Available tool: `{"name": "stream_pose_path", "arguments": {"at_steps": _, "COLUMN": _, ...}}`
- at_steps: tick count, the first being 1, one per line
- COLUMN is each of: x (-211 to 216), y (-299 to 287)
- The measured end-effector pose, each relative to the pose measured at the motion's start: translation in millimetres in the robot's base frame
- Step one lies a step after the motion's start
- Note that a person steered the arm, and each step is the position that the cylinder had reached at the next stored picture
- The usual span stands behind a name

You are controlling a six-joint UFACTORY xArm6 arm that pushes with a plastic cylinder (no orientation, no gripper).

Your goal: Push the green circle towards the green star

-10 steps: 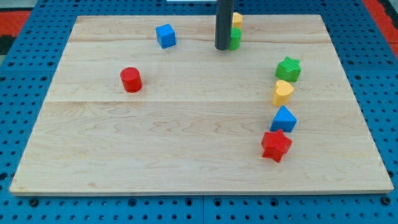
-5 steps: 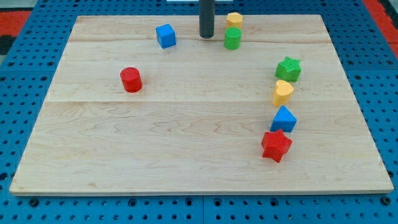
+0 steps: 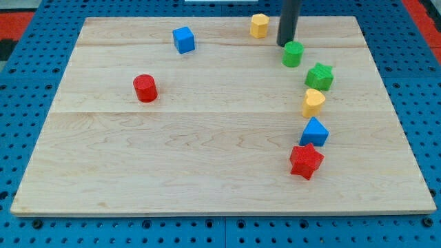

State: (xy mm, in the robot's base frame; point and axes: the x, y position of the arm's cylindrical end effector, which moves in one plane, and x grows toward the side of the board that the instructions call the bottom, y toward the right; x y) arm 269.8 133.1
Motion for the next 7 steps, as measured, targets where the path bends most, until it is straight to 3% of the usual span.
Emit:
{"name": "stream_pose_path", "arguments": {"at_steps": 2, "x": 0, "y": -53}}
{"name": "stream_pose_path", "arguments": {"at_steps": 4, "x": 31, "y": -40}}
{"name": "stream_pose_path", "arguments": {"at_steps": 7, "x": 33, "y": -7}}
